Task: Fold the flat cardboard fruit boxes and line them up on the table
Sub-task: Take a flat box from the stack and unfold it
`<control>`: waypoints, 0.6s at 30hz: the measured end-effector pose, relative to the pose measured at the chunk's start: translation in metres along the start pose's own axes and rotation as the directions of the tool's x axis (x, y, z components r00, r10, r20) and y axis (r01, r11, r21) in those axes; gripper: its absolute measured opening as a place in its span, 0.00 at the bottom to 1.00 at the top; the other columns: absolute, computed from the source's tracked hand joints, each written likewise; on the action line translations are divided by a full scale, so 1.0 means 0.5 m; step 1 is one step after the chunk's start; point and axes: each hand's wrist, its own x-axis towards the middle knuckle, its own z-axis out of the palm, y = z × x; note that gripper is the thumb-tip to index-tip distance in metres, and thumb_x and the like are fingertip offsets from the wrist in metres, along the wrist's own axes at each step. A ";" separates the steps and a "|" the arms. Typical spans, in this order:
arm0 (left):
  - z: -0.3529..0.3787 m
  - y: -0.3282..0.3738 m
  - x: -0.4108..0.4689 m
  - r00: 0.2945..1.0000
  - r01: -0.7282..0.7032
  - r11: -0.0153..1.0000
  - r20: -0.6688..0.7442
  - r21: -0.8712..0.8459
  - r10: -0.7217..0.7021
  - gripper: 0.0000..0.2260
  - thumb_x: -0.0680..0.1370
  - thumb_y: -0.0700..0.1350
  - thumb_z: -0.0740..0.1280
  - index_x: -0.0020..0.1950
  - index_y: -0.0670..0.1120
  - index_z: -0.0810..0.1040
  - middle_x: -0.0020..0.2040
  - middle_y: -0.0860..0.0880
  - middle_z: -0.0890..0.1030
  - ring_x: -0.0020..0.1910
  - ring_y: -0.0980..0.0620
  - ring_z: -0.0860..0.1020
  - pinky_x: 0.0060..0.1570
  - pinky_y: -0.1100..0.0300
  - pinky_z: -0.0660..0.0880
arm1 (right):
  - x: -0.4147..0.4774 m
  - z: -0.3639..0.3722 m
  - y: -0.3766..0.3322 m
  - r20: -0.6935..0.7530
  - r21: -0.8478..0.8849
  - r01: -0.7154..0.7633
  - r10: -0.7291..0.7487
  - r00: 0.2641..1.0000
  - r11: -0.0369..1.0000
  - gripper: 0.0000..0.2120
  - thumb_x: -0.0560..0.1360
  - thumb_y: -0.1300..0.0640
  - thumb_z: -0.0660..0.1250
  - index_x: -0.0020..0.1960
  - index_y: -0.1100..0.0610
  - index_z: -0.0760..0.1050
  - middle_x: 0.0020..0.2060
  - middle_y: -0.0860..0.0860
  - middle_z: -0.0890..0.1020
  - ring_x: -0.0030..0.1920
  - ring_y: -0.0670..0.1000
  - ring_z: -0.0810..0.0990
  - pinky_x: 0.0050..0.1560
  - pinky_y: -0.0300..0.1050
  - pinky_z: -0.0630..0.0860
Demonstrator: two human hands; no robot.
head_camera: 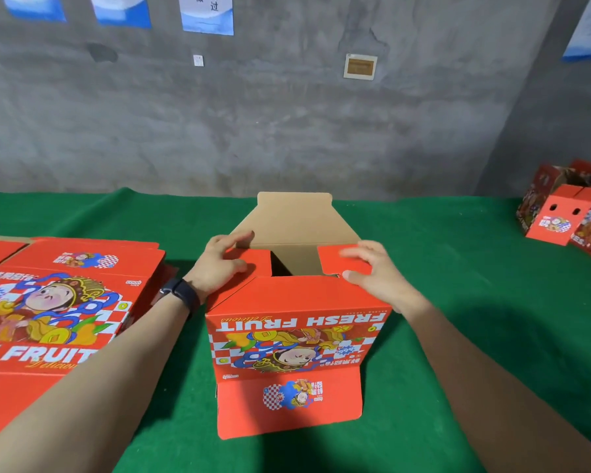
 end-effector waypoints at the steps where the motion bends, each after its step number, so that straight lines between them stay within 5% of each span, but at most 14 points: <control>1: 0.000 -0.002 -0.002 1.000 -0.014 1.000 -0.016 -0.007 0.014 0.26 0.72 0.30 0.67 0.67 0.50 0.74 0.66 0.45 0.69 0.66 0.48 0.70 0.70 0.48 0.65 | -0.002 0.000 -0.006 0.019 0.057 -0.031 0.030 0.999 0.998 0.26 0.73 0.64 0.71 0.68 0.47 0.71 0.72 0.53 0.62 0.72 0.51 0.64 0.71 0.52 0.64; 4: -0.007 0.004 -0.009 0.999 -0.026 0.998 -0.043 -0.058 0.023 0.25 0.72 0.28 0.67 0.64 0.50 0.75 0.65 0.46 0.73 0.64 0.48 0.73 0.66 0.51 0.69 | -0.015 -0.016 -0.026 0.042 0.280 -0.141 0.135 0.990 0.950 0.40 0.72 0.67 0.71 0.76 0.44 0.58 0.71 0.51 0.69 0.62 0.50 0.76 0.57 0.54 0.77; 6: -0.020 0.021 -0.013 0.997 -0.043 0.995 -0.063 -0.086 0.037 0.25 0.72 0.28 0.68 0.62 0.51 0.74 0.58 0.48 0.75 0.58 0.49 0.75 0.54 0.61 0.74 | -0.022 -0.029 -0.033 0.038 0.354 -0.152 0.148 0.988 0.923 0.43 0.71 0.68 0.72 0.76 0.44 0.55 0.65 0.45 0.73 0.55 0.46 0.79 0.50 0.51 0.80; 9: -0.052 0.055 -0.028 0.991 -0.114 0.993 -0.069 -0.038 0.112 0.33 0.70 0.28 0.70 0.67 0.56 0.67 0.49 0.49 0.75 0.46 0.54 0.75 0.41 0.72 0.72 | -0.039 -0.037 -0.039 0.038 0.362 -0.175 0.173 0.984 0.916 0.50 0.69 0.68 0.74 0.78 0.43 0.49 0.62 0.44 0.72 0.56 0.49 0.80 0.50 0.53 0.80; 11: -0.062 0.072 -0.047 0.990 -0.143 0.989 -0.023 -0.036 0.143 0.35 0.70 0.27 0.69 0.67 0.58 0.67 0.47 0.49 0.74 0.43 0.55 0.73 0.41 0.71 0.72 | -0.058 -0.033 -0.040 0.020 0.343 -0.192 0.197 0.980 0.919 0.52 0.67 0.68 0.76 0.78 0.45 0.48 0.68 0.50 0.69 0.61 0.53 0.77 0.56 0.56 0.77; 15: -0.051 0.058 -0.083 0.991 -0.130 0.990 -0.003 -0.051 0.130 0.19 0.69 0.24 0.68 0.51 0.46 0.78 0.45 0.47 0.76 0.41 0.55 0.74 0.37 0.74 0.71 | -0.092 0.002 -0.041 0.018 0.205 -0.118 0.116 0.993 0.972 0.37 0.67 0.66 0.75 0.69 0.42 0.68 0.65 0.58 0.68 0.62 0.56 0.75 0.66 0.51 0.71; 18: -0.062 0.030 -0.095 0.999 0.010 0.993 -0.029 -0.117 -0.013 0.14 0.72 0.26 0.67 0.43 0.46 0.81 0.40 0.48 0.81 0.34 0.59 0.75 0.31 0.73 0.71 | -0.099 0.030 -0.053 0.002 0.116 0.018 -0.018 1.000 0.993 0.21 0.72 0.65 0.70 0.55 0.40 0.75 0.68 0.51 0.65 0.71 0.49 0.64 0.70 0.44 0.60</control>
